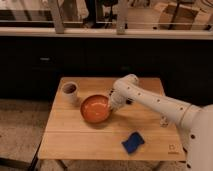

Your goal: Drag the ceramic bowl in a circle

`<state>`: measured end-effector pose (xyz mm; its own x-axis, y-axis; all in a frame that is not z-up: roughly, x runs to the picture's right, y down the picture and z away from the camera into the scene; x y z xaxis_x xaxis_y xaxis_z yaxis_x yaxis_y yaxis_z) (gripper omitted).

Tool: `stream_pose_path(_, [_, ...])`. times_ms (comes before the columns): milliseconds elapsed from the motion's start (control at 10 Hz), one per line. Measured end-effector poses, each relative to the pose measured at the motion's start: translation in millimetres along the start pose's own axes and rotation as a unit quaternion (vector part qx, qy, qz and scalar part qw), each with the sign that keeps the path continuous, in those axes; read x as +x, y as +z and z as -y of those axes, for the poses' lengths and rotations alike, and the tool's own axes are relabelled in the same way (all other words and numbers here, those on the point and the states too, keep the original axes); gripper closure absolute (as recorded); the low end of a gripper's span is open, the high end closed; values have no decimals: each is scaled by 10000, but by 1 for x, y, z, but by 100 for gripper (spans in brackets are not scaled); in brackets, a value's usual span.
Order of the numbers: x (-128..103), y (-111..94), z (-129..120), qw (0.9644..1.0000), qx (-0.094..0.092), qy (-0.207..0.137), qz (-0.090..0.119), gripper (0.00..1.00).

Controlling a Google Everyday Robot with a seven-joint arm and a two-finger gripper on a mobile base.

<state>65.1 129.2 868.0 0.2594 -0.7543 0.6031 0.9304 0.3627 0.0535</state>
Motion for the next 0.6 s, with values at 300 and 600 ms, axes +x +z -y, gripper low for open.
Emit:
stream_pose_path(300, [14,-30,-53,9981,11,540,-299,100])
stream_pose_path(600, [1,-42,-109,9934,-108,1085,-359,100])
